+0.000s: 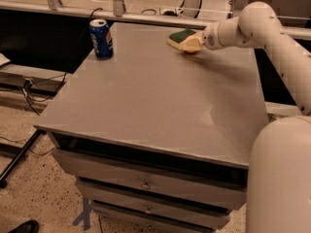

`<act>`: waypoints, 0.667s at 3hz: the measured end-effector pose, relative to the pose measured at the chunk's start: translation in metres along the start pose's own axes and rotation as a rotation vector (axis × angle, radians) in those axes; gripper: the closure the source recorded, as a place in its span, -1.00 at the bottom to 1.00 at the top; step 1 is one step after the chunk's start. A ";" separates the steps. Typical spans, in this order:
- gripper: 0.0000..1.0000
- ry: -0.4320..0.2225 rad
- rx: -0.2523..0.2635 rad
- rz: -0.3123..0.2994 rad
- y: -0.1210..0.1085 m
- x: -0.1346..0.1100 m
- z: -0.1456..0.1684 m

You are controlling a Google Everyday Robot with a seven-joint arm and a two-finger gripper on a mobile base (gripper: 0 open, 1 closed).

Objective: Move orange near sponge

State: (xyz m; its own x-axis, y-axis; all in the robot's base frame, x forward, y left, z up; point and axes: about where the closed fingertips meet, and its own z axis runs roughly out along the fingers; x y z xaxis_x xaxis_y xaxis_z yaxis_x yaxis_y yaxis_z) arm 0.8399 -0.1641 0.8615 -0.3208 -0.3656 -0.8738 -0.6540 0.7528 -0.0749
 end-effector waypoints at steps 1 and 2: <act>-1.00 -0.001 -0.007 0.000 0.001 -0.002 0.002; -1.00 -0.001 -0.008 0.000 0.001 -0.002 0.002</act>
Offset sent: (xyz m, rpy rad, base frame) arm -0.0161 -0.0050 0.0270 0.0137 -0.0541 0.0339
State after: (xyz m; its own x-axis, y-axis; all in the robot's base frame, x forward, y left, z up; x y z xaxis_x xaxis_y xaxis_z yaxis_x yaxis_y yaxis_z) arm 0.8415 -0.1613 0.8625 -0.3200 -0.3647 -0.8744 -0.6594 0.7484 -0.0708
